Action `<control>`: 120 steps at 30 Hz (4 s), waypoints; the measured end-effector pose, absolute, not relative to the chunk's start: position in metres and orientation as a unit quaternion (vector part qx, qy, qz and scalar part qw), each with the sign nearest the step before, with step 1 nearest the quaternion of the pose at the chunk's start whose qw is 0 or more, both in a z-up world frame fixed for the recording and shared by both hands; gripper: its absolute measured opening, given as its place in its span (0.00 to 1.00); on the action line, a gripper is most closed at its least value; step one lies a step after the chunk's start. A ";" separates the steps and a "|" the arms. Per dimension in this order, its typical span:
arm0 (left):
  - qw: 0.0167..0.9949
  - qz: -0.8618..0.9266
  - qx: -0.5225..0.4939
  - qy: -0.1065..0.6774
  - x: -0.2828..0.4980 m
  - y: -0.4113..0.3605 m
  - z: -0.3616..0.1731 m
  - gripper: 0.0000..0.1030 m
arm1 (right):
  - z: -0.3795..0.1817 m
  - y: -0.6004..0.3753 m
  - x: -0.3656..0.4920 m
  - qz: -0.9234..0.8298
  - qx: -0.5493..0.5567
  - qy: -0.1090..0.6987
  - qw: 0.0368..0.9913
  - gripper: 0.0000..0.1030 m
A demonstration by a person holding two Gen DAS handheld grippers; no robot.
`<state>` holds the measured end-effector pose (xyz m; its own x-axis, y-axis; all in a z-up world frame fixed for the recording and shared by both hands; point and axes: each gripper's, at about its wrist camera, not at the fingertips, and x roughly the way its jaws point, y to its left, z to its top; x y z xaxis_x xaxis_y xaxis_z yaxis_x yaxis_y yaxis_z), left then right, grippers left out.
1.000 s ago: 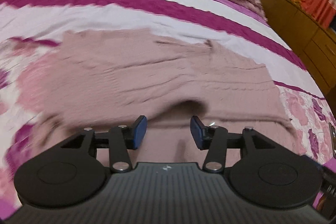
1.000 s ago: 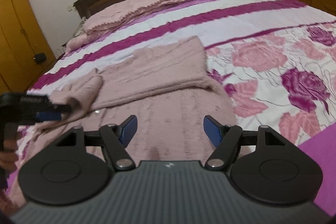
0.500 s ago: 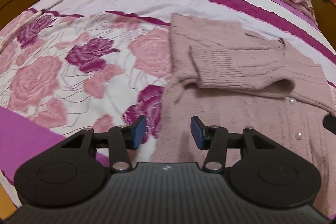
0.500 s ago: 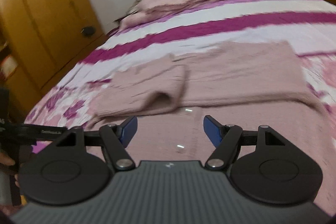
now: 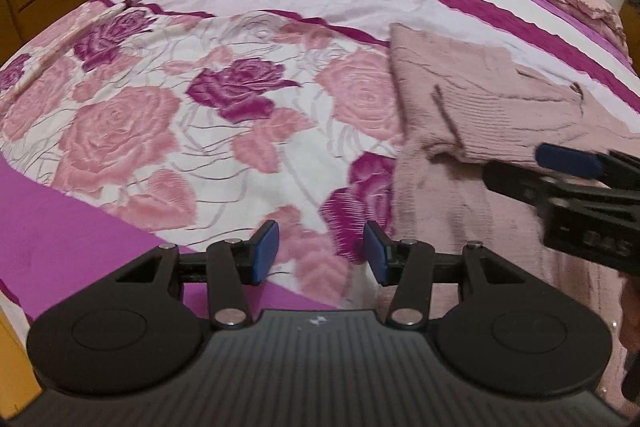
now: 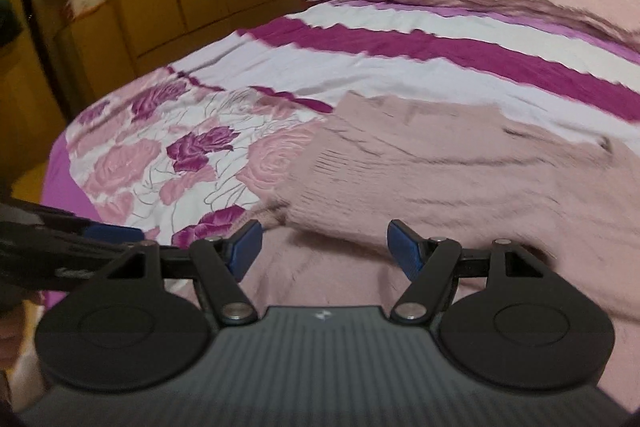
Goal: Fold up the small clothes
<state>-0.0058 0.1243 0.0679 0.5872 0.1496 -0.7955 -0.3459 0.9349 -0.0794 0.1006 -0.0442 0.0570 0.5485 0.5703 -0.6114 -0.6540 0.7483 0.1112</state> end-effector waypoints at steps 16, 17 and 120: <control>0.886 0.142 -0.135 0.421 -0.013 0.132 0.070 0.53 | 0.069 -0.046 0.114 0.361 -0.074 0.294 0.882 0.15; 0.887 0.139 -0.134 0.420 -0.012 0.130 0.071 0.53 | 0.076 -0.053 0.113 0.356 -0.068 0.285 0.887 0.14; 0.850 -0.115 0.207 0.470 -0.142 -0.035 0.054 0.70 | 0.037 -0.276 -0.102 0.245 -0.149 0.407 0.867 0.59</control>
